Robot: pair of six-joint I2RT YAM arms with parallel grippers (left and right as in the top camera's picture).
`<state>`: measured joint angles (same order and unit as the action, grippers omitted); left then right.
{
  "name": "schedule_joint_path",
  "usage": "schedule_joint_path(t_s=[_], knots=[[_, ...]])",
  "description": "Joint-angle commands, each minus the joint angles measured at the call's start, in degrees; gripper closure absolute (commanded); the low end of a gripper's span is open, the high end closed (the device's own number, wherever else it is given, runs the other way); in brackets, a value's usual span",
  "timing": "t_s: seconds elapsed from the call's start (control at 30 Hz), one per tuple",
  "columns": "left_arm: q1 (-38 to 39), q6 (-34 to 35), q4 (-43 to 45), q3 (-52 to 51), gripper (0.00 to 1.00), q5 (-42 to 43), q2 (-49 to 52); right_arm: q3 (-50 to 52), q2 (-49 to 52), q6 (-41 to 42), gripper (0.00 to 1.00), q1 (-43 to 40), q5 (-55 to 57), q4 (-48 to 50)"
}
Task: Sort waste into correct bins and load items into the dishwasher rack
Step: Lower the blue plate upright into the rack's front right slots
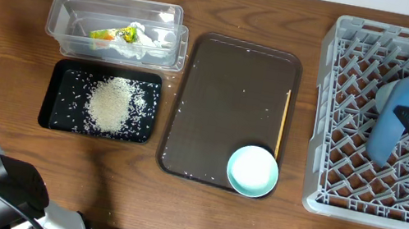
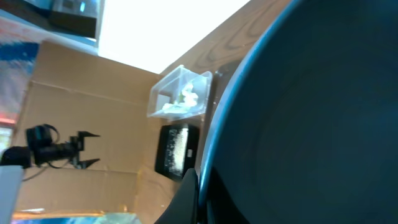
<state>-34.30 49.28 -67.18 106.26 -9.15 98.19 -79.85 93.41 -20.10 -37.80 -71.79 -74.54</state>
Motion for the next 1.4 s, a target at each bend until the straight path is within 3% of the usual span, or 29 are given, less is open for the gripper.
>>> schedule_joint_path(t_s=[0.0,0.43,0.87,1.37], knots=[[-0.13,-0.33,-0.28,-0.07,0.06,-0.28,0.31,0.07,1.75,0.33,0.99,-0.02,-1.27,-2.01],[-0.13,-0.33,-0.28,-0.07,0.06,-0.31,0.31,0.04,0.04,1.55,0.99,-2.16,5.53,-5.57],[-0.13,-0.33,-0.28,-0.07,0.06,-0.31,0.31,0.04,-9.16,21.18,0.99,-5.75,38.97,-0.35],[-0.13,-0.33,-0.28,-0.07,0.06,-0.28,0.31,0.04,-9.42,34.60,0.89,-5.75,58.62,1.90]])
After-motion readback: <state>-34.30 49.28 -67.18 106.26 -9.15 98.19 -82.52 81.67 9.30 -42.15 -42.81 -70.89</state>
